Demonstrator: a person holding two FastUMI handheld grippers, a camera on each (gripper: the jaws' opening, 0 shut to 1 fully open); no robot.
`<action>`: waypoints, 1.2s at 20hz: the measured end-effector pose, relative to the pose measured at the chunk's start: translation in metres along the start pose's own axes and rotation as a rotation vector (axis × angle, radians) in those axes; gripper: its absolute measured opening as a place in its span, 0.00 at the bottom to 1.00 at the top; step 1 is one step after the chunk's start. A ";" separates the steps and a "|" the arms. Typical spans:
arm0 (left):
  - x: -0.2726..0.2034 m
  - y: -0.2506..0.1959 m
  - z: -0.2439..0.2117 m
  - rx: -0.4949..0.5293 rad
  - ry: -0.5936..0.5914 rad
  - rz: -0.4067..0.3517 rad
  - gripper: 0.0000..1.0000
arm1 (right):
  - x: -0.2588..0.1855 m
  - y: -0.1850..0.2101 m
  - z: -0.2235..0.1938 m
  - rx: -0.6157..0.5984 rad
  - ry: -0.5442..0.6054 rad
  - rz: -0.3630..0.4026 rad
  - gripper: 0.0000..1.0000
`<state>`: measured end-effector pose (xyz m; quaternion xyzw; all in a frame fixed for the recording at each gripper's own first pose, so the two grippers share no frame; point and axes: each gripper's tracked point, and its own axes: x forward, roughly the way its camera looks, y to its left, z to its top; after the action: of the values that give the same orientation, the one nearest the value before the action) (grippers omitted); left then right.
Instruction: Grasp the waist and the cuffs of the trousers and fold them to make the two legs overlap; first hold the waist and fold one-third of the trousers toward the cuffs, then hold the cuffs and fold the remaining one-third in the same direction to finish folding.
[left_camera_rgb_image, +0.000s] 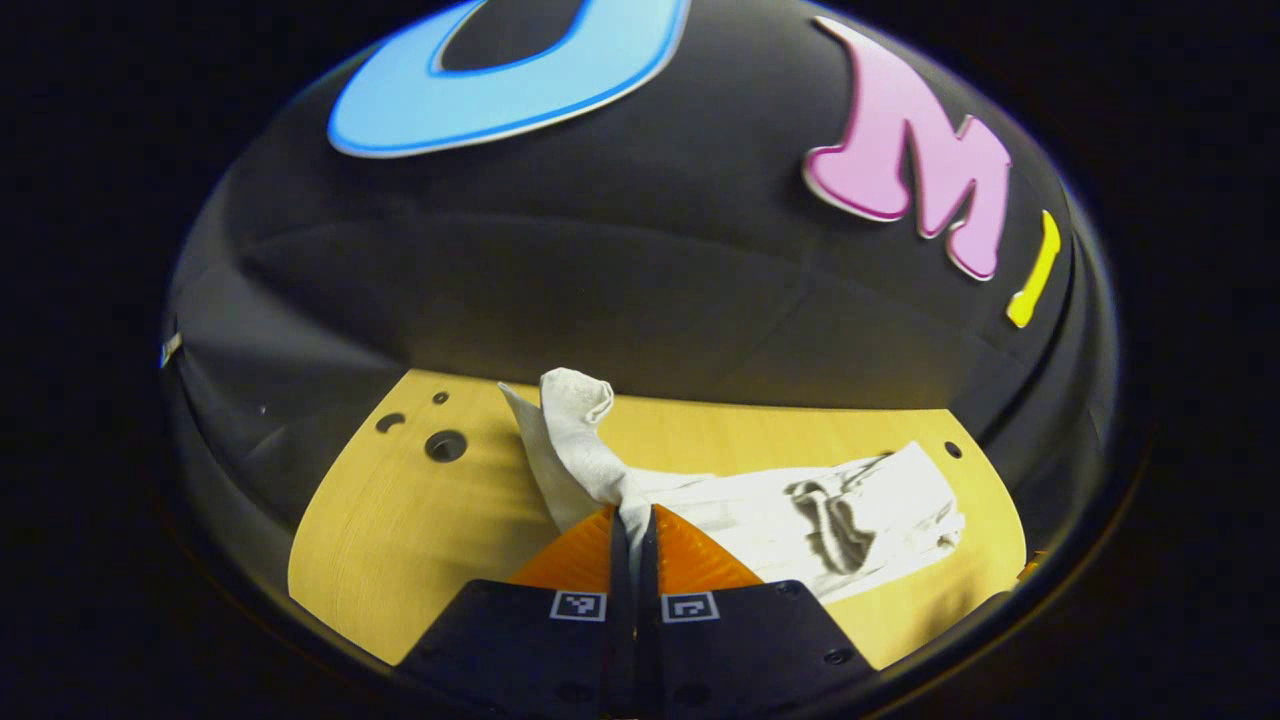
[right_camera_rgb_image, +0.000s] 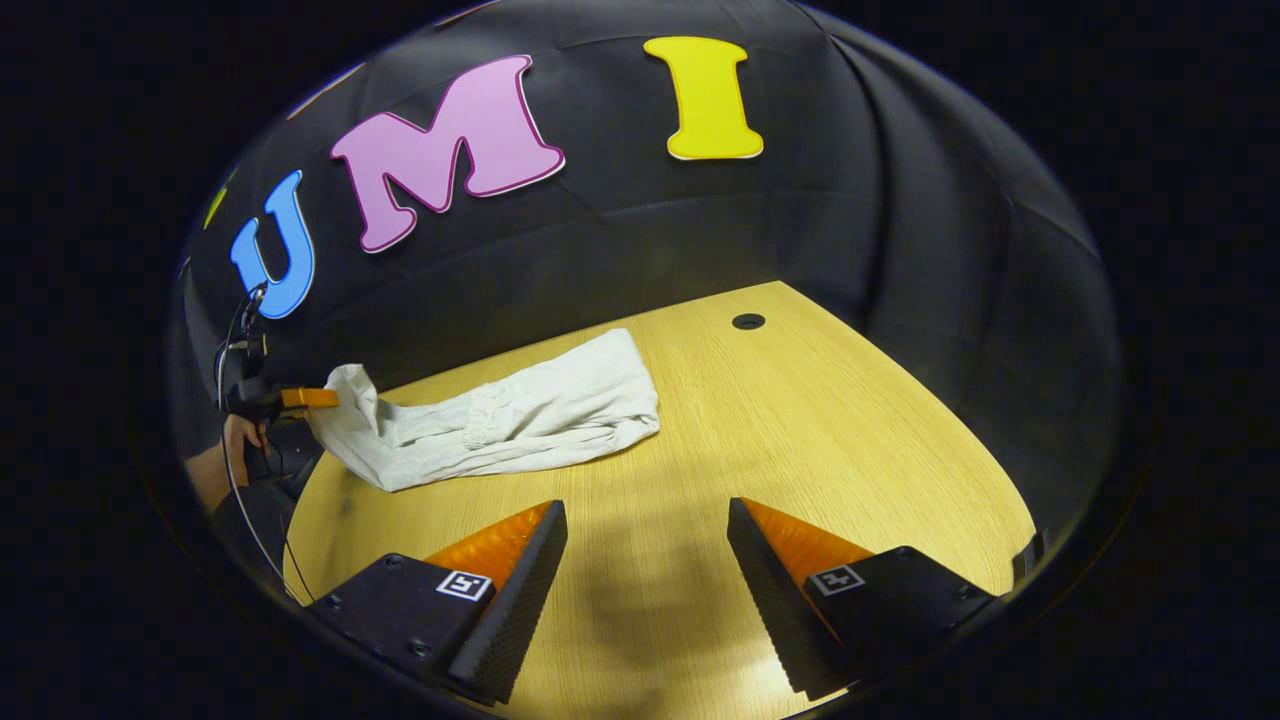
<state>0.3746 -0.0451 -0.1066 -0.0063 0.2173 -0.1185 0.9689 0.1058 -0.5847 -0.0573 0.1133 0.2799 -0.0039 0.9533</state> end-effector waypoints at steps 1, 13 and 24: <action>-0.002 -0.020 0.009 0.018 -0.010 -0.021 0.06 | -0.003 0.001 0.001 0.010 -0.008 0.006 0.98; 0.033 -0.265 0.029 0.156 -0.008 -0.325 0.06 | -0.045 -0.074 0.017 0.087 -0.073 -0.108 0.98; 0.072 -0.385 -0.010 0.215 0.062 -0.396 0.06 | -0.077 -0.122 0.004 0.150 -0.073 -0.203 0.98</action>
<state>0.3459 -0.4359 -0.1212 0.0581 0.2278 -0.3288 0.9147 0.0347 -0.7087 -0.0386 0.1550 0.2538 -0.1254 0.9465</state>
